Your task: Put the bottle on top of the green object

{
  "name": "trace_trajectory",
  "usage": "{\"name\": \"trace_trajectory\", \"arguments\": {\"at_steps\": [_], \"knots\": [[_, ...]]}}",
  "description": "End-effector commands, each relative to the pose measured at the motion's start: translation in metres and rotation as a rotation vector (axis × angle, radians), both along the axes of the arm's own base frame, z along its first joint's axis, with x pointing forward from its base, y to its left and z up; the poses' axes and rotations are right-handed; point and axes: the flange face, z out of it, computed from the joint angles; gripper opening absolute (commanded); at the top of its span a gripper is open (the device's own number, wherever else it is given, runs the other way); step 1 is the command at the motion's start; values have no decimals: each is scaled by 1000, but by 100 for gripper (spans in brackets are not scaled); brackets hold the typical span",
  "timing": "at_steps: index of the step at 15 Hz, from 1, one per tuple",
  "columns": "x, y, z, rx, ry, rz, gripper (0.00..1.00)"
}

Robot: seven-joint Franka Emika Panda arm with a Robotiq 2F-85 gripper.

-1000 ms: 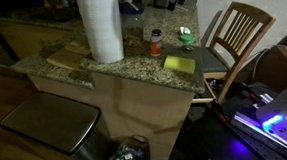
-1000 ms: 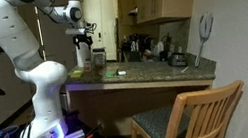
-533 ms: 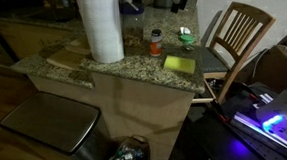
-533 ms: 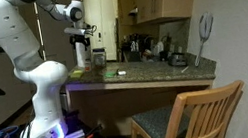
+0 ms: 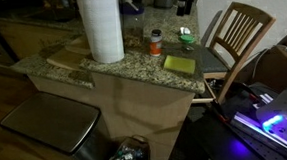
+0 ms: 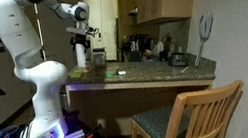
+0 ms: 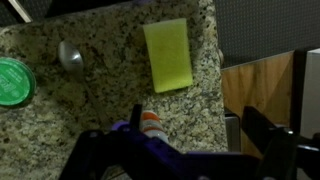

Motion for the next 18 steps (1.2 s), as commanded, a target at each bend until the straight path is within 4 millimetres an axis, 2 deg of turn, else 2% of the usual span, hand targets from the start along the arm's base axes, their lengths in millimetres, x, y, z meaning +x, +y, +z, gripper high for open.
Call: {"name": "trace_trajectory", "arguments": {"at_steps": [1,3,4,7,8,11,18], "knots": [[31,5,-47,-21,87,-9,100],[35,15,-79,-30,55,-7,100],[34,23,-87,-24,29,-6,100],[18,43,-82,10,-75,-1,100],[33,38,-88,4,-13,1,100],[23,50,-82,13,-49,6,100],[50,40,-124,-112,-76,-93,100]]}}
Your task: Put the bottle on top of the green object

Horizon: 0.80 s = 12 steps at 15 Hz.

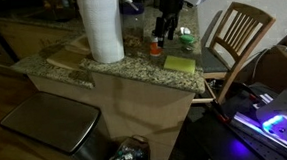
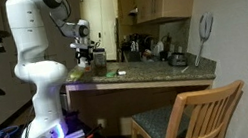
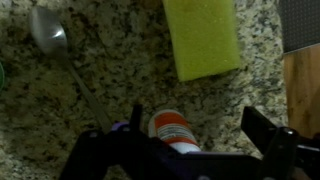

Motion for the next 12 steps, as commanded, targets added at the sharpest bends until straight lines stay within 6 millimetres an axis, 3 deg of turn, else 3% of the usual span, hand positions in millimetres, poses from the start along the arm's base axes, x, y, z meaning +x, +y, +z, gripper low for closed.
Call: {"name": "trace_trajectory", "arguments": {"at_steps": [1,2,5,9,12], "knots": [[18,3,-19,-7,-33,-36,100],[8,0,-12,-10,-13,-20,100],[15,2,-18,-3,-26,-22,100],[18,4,10,30,-88,-14,100],[19,7,10,25,-76,-27,100]]}}
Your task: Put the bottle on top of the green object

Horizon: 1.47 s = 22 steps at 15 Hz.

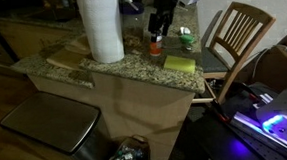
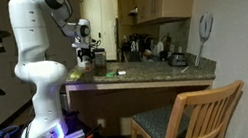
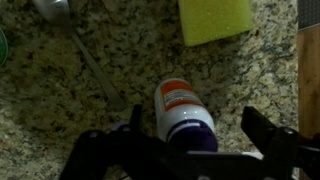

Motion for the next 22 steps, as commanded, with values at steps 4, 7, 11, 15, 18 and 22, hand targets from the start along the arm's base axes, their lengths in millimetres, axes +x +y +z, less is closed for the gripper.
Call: {"name": "trace_trajectory", "arguments": {"at_steps": [4,7,11,15,18,22], "knots": [[2,0,1,4,-8,2,100],[8,7,3,42,-65,17,100],[9,8,3,48,-72,-1,100],[11,9,-3,51,-71,-2,100],[5,3,6,8,-49,-52,100],[9,8,-2,37,-56,-29,100]]}}
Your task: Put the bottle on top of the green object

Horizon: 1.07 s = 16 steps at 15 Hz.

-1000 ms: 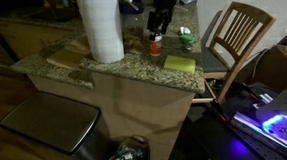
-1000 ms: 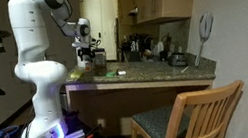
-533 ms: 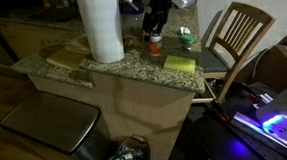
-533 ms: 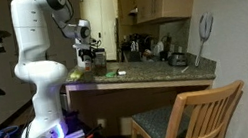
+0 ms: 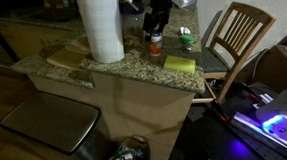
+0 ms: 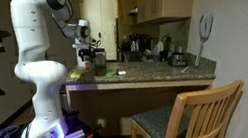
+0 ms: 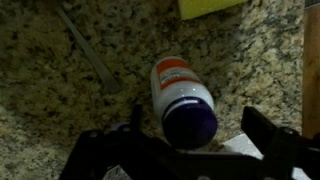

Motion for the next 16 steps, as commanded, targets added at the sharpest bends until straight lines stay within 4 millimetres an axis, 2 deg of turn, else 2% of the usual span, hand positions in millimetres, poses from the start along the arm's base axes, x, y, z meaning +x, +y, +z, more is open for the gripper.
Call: {"name": "trace_trajectory", "arguments": {"at_steps": [1,2,8,12,16], "knots": [[0,-2,-3,-3,8,7,77],[1,-2,-4,-9,11,0,74],[-1,-19,1,-58,27,-49,32],[-2,-43,15,-114,42,-103,30],[-7,-73,57,-101,28,-164,30]]}}
